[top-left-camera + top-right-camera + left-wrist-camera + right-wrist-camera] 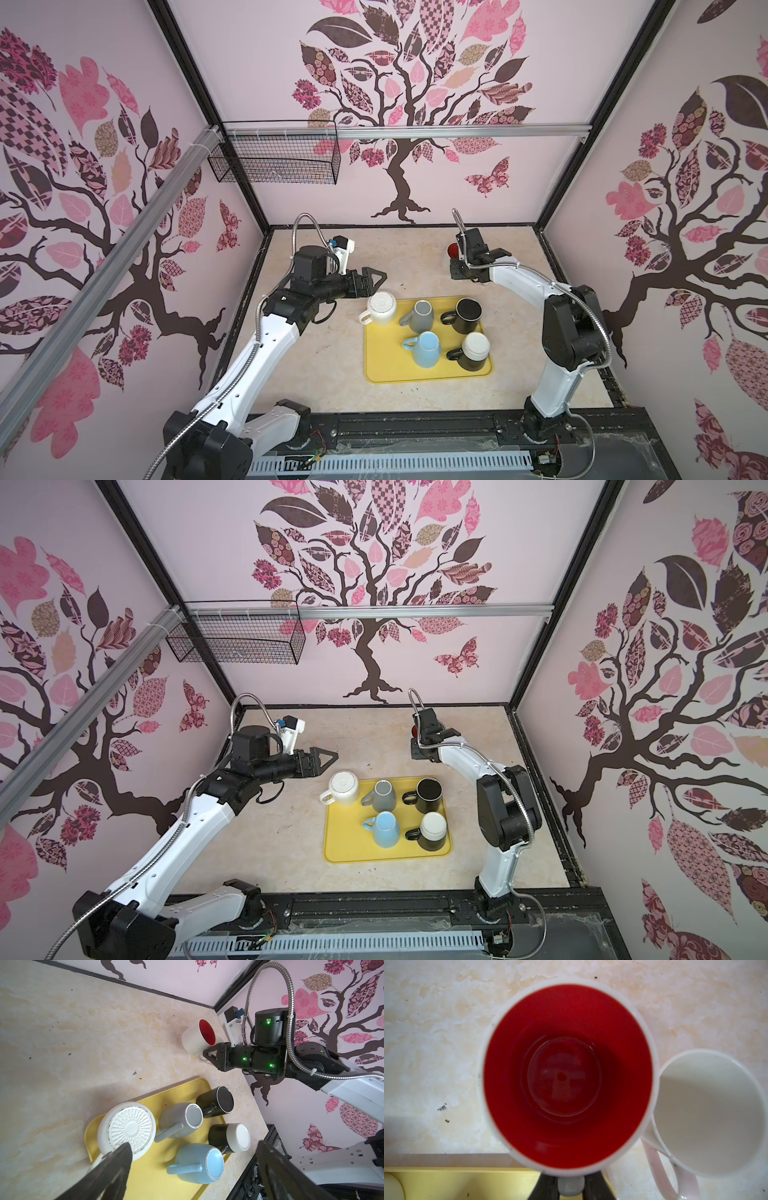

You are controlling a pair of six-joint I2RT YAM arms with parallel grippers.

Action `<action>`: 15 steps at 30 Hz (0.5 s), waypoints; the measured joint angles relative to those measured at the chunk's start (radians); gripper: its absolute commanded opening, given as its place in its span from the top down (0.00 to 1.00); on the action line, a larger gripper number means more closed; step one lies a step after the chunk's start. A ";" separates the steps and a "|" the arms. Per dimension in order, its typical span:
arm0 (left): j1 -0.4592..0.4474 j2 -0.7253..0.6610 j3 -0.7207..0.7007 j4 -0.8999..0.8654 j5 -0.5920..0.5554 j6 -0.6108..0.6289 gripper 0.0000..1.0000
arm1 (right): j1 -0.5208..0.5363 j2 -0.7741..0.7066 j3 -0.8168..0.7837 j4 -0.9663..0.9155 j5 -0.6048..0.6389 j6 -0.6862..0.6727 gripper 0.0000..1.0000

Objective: Turn the mug right side up
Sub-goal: Place the mug at the top-right of the table.

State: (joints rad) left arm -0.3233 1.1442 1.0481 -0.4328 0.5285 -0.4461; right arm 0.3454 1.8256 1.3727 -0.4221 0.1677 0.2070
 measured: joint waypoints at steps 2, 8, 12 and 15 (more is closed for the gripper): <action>0.000 0.003 0.000 -0.002 0.000 0.000 0.04 | 0.000 0.005 -0.003 -0.001 0.003 -0.002 1.00; 0.000 0.010 0.000 -0.004 0.000 0.000 0.04 | -0.002 0.007 -0.025 0.000 0.004 -0.002 1.00; 0.000 0.011 0.000 -0.005 0.000 0.000 0.04 | -0.003 0.021 -0.040 0.002 0.005 -0.002 1.00; 0.000 0.011 0.000 -0.006 0.000 0.000 0.04 | -0.004 0.038 -0.048 0.000 0.005 -0.002 1.00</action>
State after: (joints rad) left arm -0.3233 1.1549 1.0481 -0.4389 0.5285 -0.4461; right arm 0.3412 1.8633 1.3243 -0.4221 0.1726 0.2047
